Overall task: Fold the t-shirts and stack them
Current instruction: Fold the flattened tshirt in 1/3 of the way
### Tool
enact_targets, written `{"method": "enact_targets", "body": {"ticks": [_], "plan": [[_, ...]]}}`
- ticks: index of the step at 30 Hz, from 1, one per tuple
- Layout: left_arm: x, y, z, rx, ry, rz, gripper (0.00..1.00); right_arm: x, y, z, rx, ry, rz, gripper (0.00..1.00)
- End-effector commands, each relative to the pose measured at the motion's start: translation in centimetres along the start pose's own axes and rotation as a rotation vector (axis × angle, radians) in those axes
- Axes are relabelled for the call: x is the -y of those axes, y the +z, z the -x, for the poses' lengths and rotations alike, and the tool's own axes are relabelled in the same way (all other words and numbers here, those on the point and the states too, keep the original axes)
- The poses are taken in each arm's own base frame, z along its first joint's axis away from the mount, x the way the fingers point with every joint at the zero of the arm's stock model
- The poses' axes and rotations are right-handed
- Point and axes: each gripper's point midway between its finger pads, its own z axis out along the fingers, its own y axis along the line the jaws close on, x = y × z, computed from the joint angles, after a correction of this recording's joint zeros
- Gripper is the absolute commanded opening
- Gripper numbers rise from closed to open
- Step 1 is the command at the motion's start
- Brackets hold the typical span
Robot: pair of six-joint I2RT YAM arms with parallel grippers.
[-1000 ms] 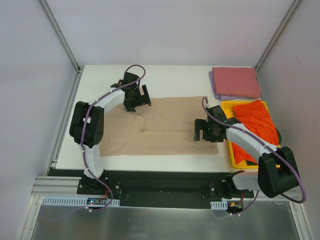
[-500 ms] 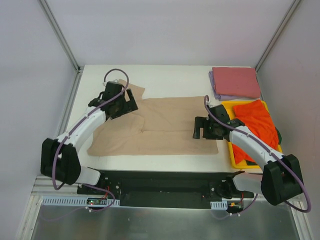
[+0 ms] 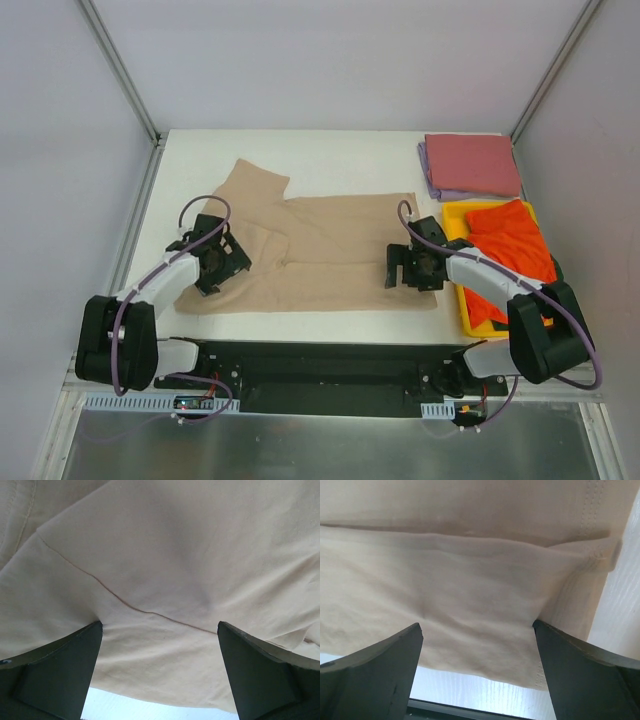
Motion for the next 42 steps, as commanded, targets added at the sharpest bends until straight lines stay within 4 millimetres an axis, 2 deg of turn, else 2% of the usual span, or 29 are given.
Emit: {"method": "enact_targets", "body": {"ticks": [1, 8, 17, 23, 32, 42], "plan": [[-2.5, 0.1, -1.9, 0.005, -0.081, 0.049, 0.99, 1.1, -0.1, -1.7, -0.005, 0.046, -0.038, 0.96], [-5.4, -0.4, -5.1, -0.063, -0.112, 0.115, 0.99, 1.4, -1.0, -3.6, -0.010, 0.081, -0.024, 0.96], [-4.4, -1.4, -7.1, -0.121, -0.155, 0.008, 0.99, 1.9, -1.4, -5.2, 0.010, 0.124, -0.015, 0.96], [-5.8, -1.9, -8.1, -0.106, -0.184, 0.015, 0.99, 2.1, -1.5, -6.1, 0.017, 0.133, -0.004, 0.96], [-6.3, -2.3, -7.5, -0.045, -0.186, 0.016, 0.99, 1.9, -1.8, -7.5, 0.009, 0.182, 0.021, 0.96], [-5.1, -3.4, -5.4, 0.015, -0.151, -0.017, 0.99, 1.7, -2.3, -8.6, 0.006, 0.239, 0.040, 0.96]]}}
